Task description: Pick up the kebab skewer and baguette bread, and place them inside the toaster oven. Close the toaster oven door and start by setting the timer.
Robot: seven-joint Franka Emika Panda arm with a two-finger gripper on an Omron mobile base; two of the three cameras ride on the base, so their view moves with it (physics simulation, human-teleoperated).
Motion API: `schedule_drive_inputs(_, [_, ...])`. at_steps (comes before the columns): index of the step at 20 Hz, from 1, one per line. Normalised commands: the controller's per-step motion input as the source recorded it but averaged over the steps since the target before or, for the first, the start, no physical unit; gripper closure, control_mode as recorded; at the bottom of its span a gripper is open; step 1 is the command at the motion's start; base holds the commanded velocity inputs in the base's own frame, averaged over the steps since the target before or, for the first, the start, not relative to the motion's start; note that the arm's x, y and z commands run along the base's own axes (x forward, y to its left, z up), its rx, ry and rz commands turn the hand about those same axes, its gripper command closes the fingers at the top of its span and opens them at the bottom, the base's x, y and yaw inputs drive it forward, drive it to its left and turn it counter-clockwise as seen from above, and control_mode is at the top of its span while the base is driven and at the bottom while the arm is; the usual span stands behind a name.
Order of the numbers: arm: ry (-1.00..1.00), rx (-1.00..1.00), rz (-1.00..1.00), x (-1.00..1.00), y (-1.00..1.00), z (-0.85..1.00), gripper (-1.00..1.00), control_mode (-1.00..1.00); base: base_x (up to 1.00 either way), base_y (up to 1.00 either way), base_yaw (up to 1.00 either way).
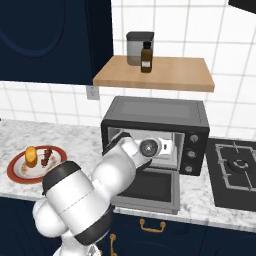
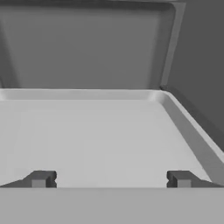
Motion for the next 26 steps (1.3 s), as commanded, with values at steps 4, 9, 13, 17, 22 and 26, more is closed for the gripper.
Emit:
schedule_drive_inputs(4, [0.24, 0.00, 0.00, -0.72, 0.00, -0.48, -1.00, -1.00, 0.00, 0.00, 0.00])
schedule_drive_inputs(9, [0.22, 0.00, 0.00, -0.63, 0.00, -0.43, -1.00, -1.00, 0.00, 0.00, 0.00])
schedule_drive_inputs(13, [0.19, 0.00, 0.00, -0.62, 0.00, -0.50, -1.00, -1.00, 0.00, 0.00, 0.00])
schedule_drive_inputs(17, [0.17, 0.00, 0.00, -0.55, 0.00, -0.41, -1.00, -1.00, 0.00, 0.00, 0.00])
schedule_drive_inputs(22, [0.15, 0.00, 0.00, -0.51, 0.00, -0.37, -1.00, -1.00, 0.00, 0.00, 0.00])
schedule_drive_inputs(26, [0.15, 0.00, 0.00, -0.35, 0.00, -0.25, -1.00, -1.00, 0.00, 0.00, 0.00])
